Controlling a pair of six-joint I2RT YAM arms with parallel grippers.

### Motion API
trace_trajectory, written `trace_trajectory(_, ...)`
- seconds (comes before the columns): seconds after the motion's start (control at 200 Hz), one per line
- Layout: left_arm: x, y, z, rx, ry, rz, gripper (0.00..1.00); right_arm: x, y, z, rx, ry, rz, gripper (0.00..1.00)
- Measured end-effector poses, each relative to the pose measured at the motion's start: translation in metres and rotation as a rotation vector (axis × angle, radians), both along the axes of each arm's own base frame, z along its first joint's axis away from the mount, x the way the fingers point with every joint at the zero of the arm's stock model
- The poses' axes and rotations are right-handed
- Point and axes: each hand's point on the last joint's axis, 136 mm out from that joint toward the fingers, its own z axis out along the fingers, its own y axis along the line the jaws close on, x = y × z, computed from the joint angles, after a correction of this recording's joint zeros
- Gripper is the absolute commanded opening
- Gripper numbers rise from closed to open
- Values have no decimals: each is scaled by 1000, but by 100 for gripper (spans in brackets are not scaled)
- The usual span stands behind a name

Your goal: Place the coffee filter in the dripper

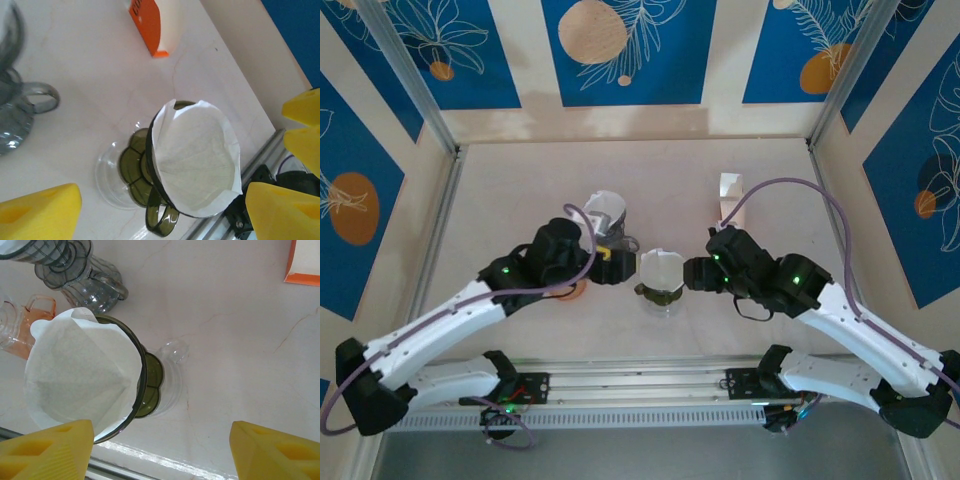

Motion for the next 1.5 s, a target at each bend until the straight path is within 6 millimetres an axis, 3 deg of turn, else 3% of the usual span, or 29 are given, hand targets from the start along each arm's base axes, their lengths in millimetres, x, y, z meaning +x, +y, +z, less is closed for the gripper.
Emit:
trace_trajectory(0.225, 20, 88, 41, 5, -153, 293, 85, 3, 3, -11, 1, 5, 2, 73)
trace_trajectory(0.365, 35, 148, 48, 13, -187, 505, 79, 4, 6, -11, 8, 0, 13, 73)
trace_trajectory(0.48, 48, 200, 25, -10, -125, 706, 68, 5, 9, -9, 20, -8, 23, 73)
trace_trajectory(0.645, 52, 249, -49, -61, 64, 921, 55, 3, 7, -11, 28, -14, 25, 73)
trace_trajectory(0.845, 54, 257, -130, -162, 292, 1007, 30, 1, 3, -6, 47, -32, 23, 73)
trace_trajectory(0.975, 53, 258, -166, -220, 387, 1040, 12, 0, 3, -5, 51, -37, 24, 73)
trace_trajectory(1.115, 62, 250, -182, -276, 434, 1016, 0, 1, 2, -5, 51, -38, 21, 73)
trace_trajectory(1.501, 65, 228, -210, -406, 520, 948, 0, 2, 2, -5, 55, -41, 16, 73)
